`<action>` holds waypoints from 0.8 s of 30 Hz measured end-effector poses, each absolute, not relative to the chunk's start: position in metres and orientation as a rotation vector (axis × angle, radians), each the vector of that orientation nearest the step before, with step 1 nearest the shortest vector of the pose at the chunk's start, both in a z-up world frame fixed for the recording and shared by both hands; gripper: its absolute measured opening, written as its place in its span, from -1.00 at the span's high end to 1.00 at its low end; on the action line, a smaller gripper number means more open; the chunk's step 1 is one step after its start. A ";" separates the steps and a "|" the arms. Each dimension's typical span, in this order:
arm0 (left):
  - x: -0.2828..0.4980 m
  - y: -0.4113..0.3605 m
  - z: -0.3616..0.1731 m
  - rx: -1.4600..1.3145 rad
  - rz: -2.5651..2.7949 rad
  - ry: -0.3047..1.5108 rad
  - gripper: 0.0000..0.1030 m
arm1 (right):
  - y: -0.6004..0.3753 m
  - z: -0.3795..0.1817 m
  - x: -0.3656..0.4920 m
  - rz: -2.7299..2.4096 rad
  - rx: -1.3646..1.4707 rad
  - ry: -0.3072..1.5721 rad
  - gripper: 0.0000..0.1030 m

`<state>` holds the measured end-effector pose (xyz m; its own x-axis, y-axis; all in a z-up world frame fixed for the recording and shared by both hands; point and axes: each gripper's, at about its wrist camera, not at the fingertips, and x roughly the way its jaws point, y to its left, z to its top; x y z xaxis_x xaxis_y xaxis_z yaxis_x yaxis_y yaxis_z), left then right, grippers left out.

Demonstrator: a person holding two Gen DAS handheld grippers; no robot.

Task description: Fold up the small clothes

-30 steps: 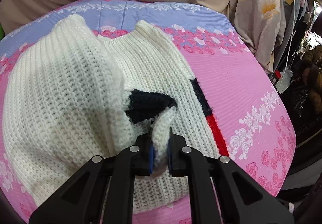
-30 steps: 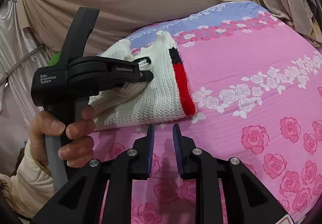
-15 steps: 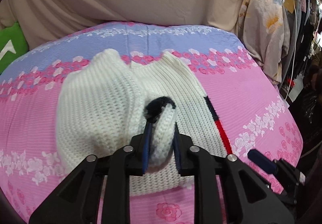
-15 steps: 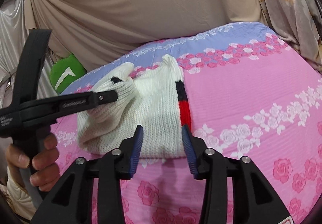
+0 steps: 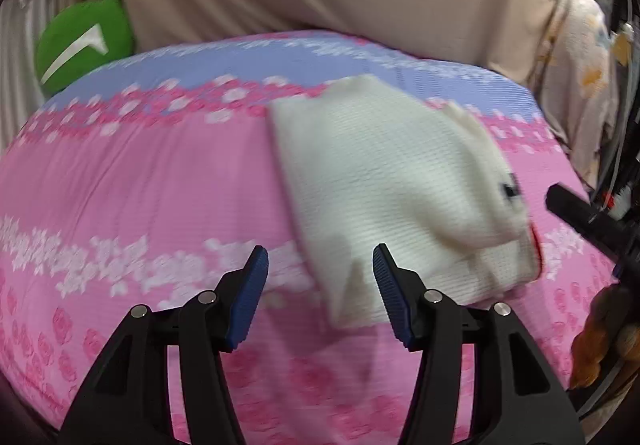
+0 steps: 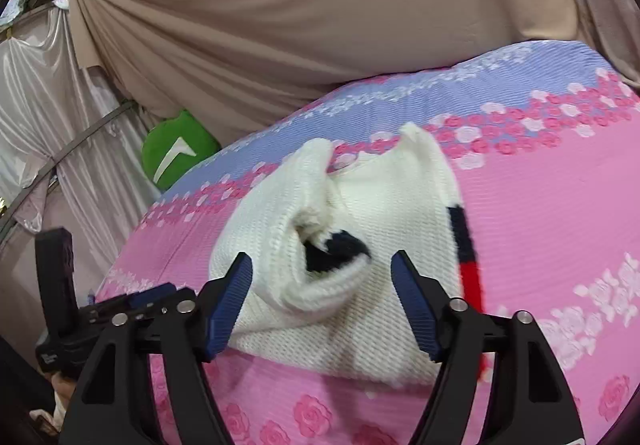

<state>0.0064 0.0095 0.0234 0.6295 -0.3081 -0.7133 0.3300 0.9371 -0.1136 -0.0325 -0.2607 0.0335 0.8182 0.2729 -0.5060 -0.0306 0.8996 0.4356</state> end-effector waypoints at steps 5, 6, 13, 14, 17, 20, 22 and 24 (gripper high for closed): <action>0.016 0.039 0.007 -0.016 -0.322 0.861 -0.02 | -0.240 0.025 0.008 0.189 0.389 0.673 -0.60; 0.017 0.041 0.005 -0.029 -0.332 0.869 -0.02 | -0.237 0.018 0.019 0.180 0.383 0.713 -0.65; 0.018 0.021 0.011 -0.078 -0.442 0.874 -0.02 | -0.242 0.029 0.025 0.294 0.540 0.648 0.79; 0.016 0.019 0.015 -0.081 -0.452 0.857 -0.03 | -0.248 0.048 0.004 0.316 0.545 0.550 0.79; 0.016 0.012 0.024 -0.088 -0.480 0.835 -0.04 | -0.264 0.056 -0.046 0.271 0.518 0.479 0.79; 0.022 -0.001 0.023 -0.075 -0.501 0.832 -0.06 | -0.284 -0.012 -0.048 0.079 0.519 0.714 0.75; 0.026 -0.010 0.019 -0.076 -0.511 0.844 -0.06 | -0.290 -0.045 -0.051 0.035 0.534 0.774 0.63; 0.031 -0.021 0.015 -0.074 -0.513 0.853 -0.06 | -0.294 -0.036 -0.059 0.064 0.597 0.740 0.40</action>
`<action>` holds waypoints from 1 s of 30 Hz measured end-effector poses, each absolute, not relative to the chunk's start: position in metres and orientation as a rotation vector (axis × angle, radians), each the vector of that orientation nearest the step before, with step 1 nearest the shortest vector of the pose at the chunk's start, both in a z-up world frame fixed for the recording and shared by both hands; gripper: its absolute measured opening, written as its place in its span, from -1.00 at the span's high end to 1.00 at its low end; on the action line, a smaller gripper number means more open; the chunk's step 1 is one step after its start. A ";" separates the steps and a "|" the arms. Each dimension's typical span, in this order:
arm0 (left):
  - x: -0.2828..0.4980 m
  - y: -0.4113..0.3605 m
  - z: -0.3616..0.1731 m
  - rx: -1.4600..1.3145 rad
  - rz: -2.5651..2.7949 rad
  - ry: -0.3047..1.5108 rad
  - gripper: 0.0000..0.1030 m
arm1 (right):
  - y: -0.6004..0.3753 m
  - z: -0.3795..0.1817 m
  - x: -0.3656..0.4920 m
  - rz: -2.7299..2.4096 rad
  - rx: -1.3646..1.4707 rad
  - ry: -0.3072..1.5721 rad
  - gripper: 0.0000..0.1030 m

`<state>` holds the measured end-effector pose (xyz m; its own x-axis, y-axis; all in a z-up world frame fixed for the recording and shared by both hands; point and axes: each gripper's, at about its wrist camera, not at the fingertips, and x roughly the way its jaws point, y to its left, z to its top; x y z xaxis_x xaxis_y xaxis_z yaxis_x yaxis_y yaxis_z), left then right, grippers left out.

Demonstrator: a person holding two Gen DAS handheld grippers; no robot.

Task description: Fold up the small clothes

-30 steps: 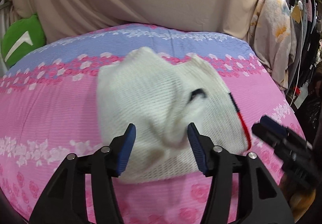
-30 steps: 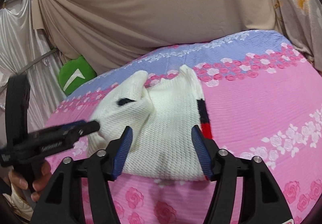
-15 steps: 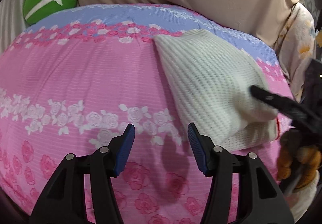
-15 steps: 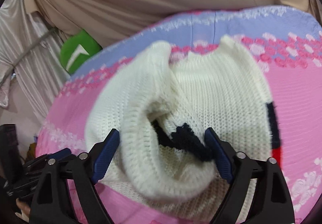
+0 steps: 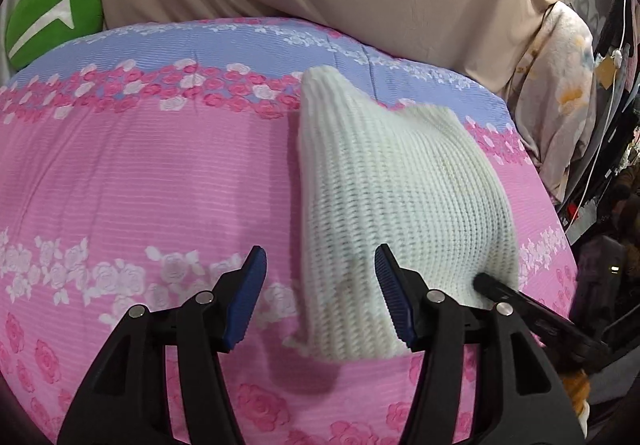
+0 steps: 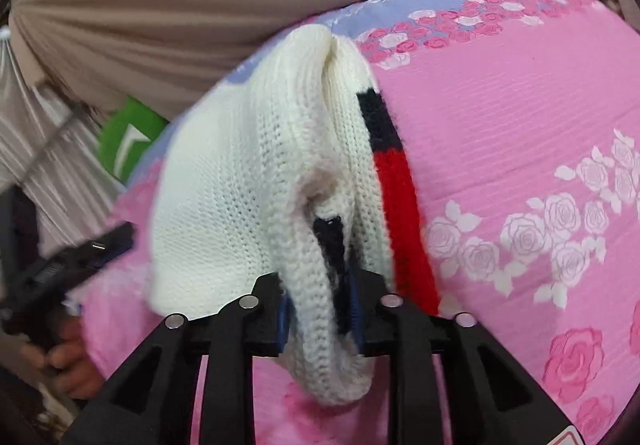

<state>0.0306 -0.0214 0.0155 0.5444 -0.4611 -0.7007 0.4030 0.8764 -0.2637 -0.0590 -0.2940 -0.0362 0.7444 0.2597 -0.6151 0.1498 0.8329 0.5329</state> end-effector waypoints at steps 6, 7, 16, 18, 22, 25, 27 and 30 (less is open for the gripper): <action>0.032 -0.041 0.015 -0.070 -0.533 0.857 -0.06 | -0.308 0.022 -0.055 0.062 0.574 0.573 -0.15; 0.033 -0.042 0.014 -0.070 -0.535 0.860 -0.06 | -0.310 0.026 -0.046 0.069 0.576 0.564 -0.21; 0.041 -0.047 0.014 -0.047 -0.501 0.846 -0.07 | -0.301 0.049 0.038 0.178 0.463 0.569 0.61; 0.044 -0.048 0.014 -0.049 -0.500 0.837 -0.15 | -0.302 0.071 0.028 0.186 0.418 0.464 0.62; 0.050 -0.059 0.009 -0.022 -0.499 0.843 -0.16 | -0.329 0.001 0.076 0.056 0.414 0.737 0.58; 0.050 -0.064 0.005 -0.018 -0.506 0.857 -0.13 | -0.341 0.008 0.049 0.082 0.538 0.648 0.50; 0.046 -0.064 0.008 -0.010 -0.498 0.849 -0.13 | -0.338 0.033 0.012 0.055 0.514 0.551 0.36; 0.037 -0.061 0.011 -0.008 -0.521 0.848 -0.13 | -0.331 0.042 -0.042 0.070 0.514 0.525 0.15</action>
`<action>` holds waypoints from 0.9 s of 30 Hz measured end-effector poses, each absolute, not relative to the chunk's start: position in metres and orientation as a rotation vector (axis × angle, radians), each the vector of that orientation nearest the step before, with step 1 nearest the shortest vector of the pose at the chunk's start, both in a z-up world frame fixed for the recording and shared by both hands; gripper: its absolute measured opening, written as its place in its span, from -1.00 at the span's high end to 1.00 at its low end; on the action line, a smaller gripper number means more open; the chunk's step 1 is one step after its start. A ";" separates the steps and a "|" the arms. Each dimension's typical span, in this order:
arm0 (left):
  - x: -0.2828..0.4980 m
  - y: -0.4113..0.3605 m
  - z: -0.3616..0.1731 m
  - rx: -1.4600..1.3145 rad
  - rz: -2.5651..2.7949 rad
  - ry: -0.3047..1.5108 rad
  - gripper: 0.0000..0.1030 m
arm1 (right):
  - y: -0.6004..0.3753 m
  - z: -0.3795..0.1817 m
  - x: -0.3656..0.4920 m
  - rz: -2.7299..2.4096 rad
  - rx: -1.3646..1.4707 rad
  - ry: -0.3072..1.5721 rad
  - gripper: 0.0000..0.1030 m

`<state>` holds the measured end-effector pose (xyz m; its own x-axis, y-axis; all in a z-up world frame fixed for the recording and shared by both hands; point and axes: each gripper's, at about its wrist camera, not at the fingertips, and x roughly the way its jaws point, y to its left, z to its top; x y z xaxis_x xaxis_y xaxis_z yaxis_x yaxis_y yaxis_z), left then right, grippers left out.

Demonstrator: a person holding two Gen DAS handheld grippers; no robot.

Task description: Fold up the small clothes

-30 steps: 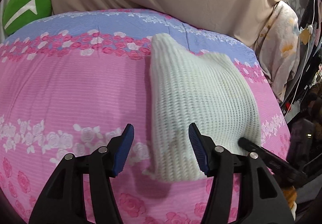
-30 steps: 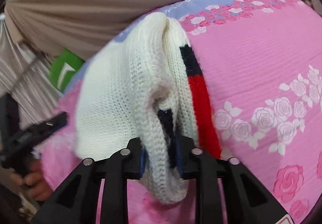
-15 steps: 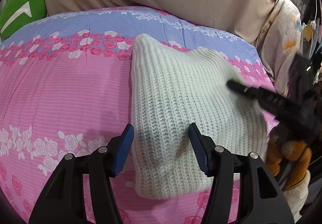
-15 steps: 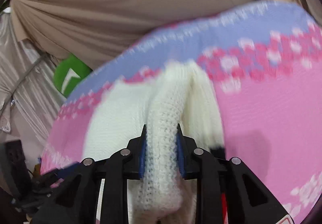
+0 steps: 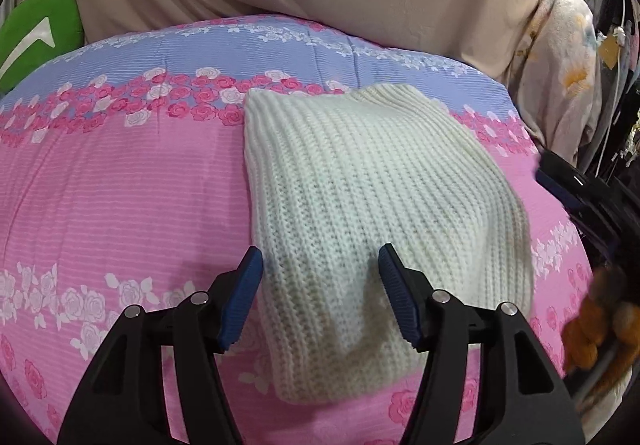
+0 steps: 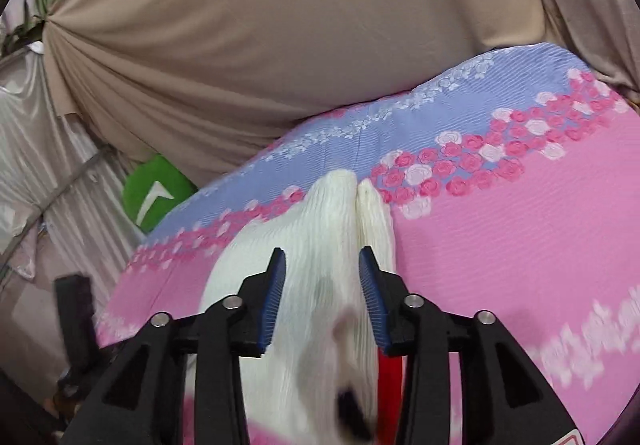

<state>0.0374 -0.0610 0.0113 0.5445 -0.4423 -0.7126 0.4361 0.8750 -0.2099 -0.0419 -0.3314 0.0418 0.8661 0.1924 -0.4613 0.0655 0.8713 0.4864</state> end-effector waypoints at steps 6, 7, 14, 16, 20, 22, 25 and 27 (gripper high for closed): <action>0.016 -0.049 0.004 0.015 -0.532 0.862 -0.13 | -0.303 0.001 -0.102 0.083 0.435 0.649 0.08; 0.016 -0.047 0.001 0.018 -0.528 0.870 -0.13 | -0.299 -0.005 -0.103 0.101 0.419 0.660 0.08; 0.015 -0.038 -0.018 0.072 -0.481 0.908 -0.16 | -0.276 -0.019 -0.067 0.155 0.162 0.736 0.75; 0.015 -0.039 -0.021 0.083 -0.474 0.913 -0.16 | -0.278 0.020 -0.083 0.186 0.146 0.573 0.78; 0.014 -0.043 -0.023 0.082 -0.473 0.913 -0.17 | -0.305 0.007 -0.070 0.162 0.215 0.610 0.84; 0.013 -0.043 -0.022 0.063 -0.496 0.923 -0.17 | -0.320 -0.035 -0.056 0.100 0.284 0.743 0.83; 0.010 -0.035 -0.012 0.034 -0.503 0.910 -0.14 | -0.328 -0.012 -0.083 0.115 0.376 0.636 0.72; 0.009 -0.028 -0.003 0.010 -0.512 0.896 -0.14 | -0.334 0.003 -0.102 0.078 0.420 0.596 0.36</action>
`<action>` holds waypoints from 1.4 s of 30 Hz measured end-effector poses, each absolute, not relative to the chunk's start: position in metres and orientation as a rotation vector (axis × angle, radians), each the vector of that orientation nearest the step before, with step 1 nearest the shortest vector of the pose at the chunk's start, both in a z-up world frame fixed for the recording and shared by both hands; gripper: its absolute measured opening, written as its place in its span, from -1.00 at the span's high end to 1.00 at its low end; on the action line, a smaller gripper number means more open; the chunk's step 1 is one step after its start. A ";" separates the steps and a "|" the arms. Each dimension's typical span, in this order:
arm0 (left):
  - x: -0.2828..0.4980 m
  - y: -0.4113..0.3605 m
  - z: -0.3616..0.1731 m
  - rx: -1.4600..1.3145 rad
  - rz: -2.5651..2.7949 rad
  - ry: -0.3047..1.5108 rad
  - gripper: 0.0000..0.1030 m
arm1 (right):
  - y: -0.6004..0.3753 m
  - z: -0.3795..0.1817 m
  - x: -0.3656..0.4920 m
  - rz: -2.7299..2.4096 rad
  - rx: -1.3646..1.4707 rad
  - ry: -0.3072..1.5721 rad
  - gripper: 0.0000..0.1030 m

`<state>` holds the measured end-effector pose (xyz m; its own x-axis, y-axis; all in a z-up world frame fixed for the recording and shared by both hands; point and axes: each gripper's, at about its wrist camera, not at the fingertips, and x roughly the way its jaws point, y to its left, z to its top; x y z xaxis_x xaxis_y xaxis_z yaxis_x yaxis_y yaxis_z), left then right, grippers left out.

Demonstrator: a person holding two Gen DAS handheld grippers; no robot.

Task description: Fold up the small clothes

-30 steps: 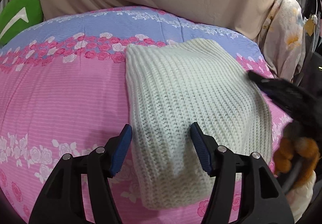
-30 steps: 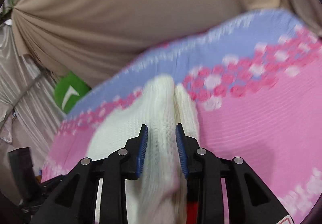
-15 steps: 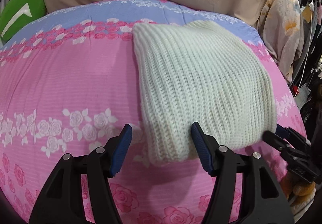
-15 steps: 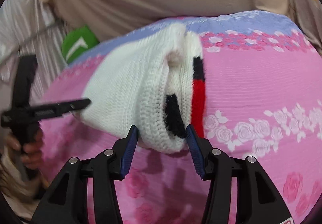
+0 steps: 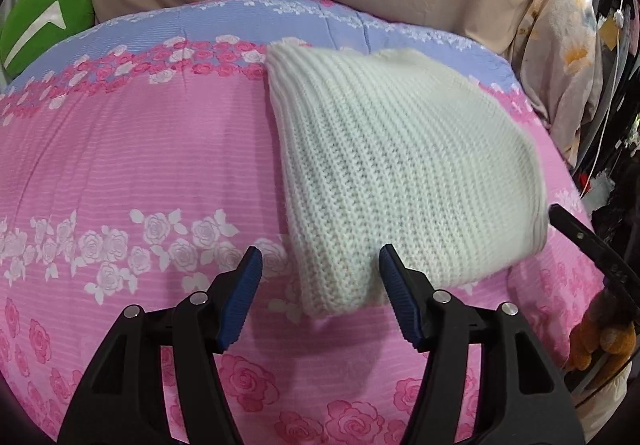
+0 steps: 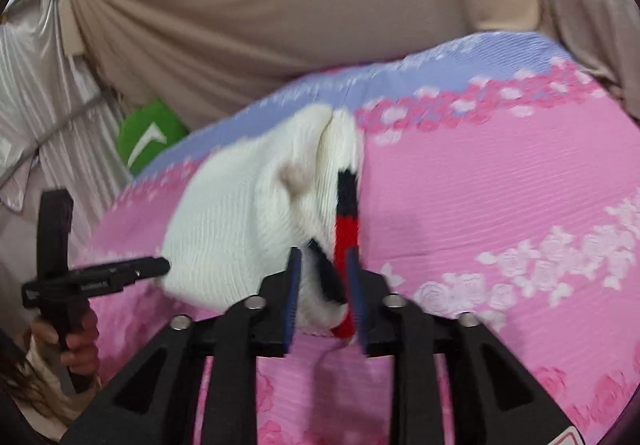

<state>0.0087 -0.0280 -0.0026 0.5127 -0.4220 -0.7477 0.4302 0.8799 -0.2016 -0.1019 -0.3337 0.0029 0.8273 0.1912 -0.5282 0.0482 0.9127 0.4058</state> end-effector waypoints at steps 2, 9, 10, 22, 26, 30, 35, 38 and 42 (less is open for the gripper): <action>0.009 -0.023 0.007 -0.006 -0.515 0.883 -0.14 | -0.342 0.003 -0.117 0.147 0.578 0.593 0.35; 0.022 -0.035 0.033 -0.037 -0.536 0.827 -0.17 | -0.319 0.000 -0.112 0.109 0.615 0.631 0.26; 0.024 -0.041 0.032 -0.028 -0.541 0.824 -0.17 | -0.317 0.010 -0.104 0.111 0.576 0.606 0.22; 0.035 -0.076 0.010 0.060 -0.463 0.837 -0.25 | -0.304 0.047 -0.035 0.121 0.447 0.478 0.62; 0.032 -0.084 0.006 0.101 -0.442 0.825 -0.25 | -0.316 -0.010 -0.010 0.041 0.460 0.663 0.60; 0.030 -0.087 0.004 0.120 -0.416 0.823 -0.25 | -0.324 0.013 -0.031 0.064 0.543 0.583 0.56; 0.028 -0.089 0.005 0.126 -0.391 0.825 -0.25 | -0.297 0.051 -0.066 0.040 0.399 0.483 0.56; 0.024 -0.090 0.005 0.129 -0.378 0.825 -0.25 | -0.278 0.028 -0.053 0.043 0.299 0.602 0.58; 0.019 -0.090 0.005 0.138 -0.364 0.827 -0.24 | -0.265 0.003 -0.046 -0.010 0.240 0.699 0.78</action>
